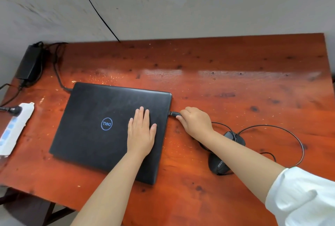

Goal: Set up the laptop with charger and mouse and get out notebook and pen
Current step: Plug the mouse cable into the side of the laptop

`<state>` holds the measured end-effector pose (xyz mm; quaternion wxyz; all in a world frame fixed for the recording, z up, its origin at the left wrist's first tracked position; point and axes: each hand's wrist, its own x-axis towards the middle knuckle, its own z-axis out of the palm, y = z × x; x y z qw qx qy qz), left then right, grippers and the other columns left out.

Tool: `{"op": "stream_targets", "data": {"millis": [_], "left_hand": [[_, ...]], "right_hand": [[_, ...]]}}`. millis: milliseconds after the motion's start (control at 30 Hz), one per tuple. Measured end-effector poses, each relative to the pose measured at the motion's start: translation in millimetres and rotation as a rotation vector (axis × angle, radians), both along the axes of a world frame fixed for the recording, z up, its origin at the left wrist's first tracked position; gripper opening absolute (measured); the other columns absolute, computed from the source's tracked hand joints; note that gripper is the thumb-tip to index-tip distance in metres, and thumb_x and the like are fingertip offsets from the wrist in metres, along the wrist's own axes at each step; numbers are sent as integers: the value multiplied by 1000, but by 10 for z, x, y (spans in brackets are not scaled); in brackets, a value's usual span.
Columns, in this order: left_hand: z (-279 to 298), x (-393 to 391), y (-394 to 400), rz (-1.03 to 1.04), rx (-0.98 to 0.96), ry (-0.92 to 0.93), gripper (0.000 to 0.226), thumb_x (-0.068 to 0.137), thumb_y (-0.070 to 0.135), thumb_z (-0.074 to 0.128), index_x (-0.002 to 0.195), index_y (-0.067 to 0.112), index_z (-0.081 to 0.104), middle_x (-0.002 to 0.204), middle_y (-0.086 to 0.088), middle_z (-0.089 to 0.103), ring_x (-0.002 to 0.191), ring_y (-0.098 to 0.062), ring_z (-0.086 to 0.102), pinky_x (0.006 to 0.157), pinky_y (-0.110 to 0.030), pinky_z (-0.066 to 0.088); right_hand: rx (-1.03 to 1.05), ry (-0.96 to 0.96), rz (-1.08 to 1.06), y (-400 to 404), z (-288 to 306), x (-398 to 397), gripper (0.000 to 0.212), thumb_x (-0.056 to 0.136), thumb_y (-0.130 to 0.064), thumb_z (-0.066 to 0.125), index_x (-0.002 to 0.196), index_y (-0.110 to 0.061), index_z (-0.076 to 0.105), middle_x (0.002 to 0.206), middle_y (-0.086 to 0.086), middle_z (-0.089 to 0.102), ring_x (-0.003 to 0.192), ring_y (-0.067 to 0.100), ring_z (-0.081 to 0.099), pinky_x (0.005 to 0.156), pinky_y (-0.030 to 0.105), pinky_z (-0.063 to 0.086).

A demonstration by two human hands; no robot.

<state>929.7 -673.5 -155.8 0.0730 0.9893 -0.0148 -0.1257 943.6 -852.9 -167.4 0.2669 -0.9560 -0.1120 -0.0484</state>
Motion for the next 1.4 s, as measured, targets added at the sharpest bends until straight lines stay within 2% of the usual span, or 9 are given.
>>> {"op": "stream_targets", "data": {"millis": [100, 400, 667, 833, 1100, 1400], "left_hand": [[-14, -1, 8, 2, -16, -12, 52, 98, 23, 36, 145, 6, 21, 156, -12, 15, 145, -25, 9, 118, -41, 9], [-41, -2, 28, -5, -38, -35, 51, 98, 23, 35, 145, 6, 22, 156, -12, 17, 145, -24, 10, 118, -40, 10], [-63, 1, 38, -12, -10, -43, 52, 98, 26, 33, 145, 8, 20, 157, -10, 15, 145, -23, 8, 119, -39, 10], [-77, -1, 45, -7, -5, -41, 53, 99, 28, 31, 146, 10, 18, 157, -9, 12, 146, -22, 6, 119, -37, 8], [-81, -8, 47, 2, -20, -31, 55, 99, 29, 30, 147, 8, 11, 158, -8, 7, 146, -20, 2, 119, -33, 1], [-79, -11, 46, -2, -31, -25, 57, 99, 28, 30, 146, 5, 8, 158, -10, 6, 146, -20, 1, 119, -32, 1]], "right_hand": [[3, -34, -12, -4, 7, -26, 26, 59, -8, 87, 51, -3, 62, 45, 10, 59, 39, 24, 57, 31, 16, 38], [4, -89, -54, 13, -6, -38, 23, 60, -8, 86, 54, -3, 65, 46, 10, 59, 41, 24, 56, 32, 17, 39], [-79, -163, 35, -57, -15, 55, 21, 57, -8, 87, 57, -2, 68, 53, 11, 62, 52, 28, 61, 44, 26, 47], [-98, -167, 52, -63, -25, 71, 19, 58, -8, 87, 59, -1, 69, 55, 12, 64, 53, 29, 62, 45, 28, 48], [-123, -164, 55, -38, -1, 82, 20, 58, -8, 87, 58, -2, 68, 54, 11, 64, 51, 28, 60, 44, 28, 48], [-196, -215, 214, -73, 27, 169, 25, 56, -12, 88, 53, -4, 65, 51, 8, 61, 49, 25, 60, 47, 24, 48]]}}
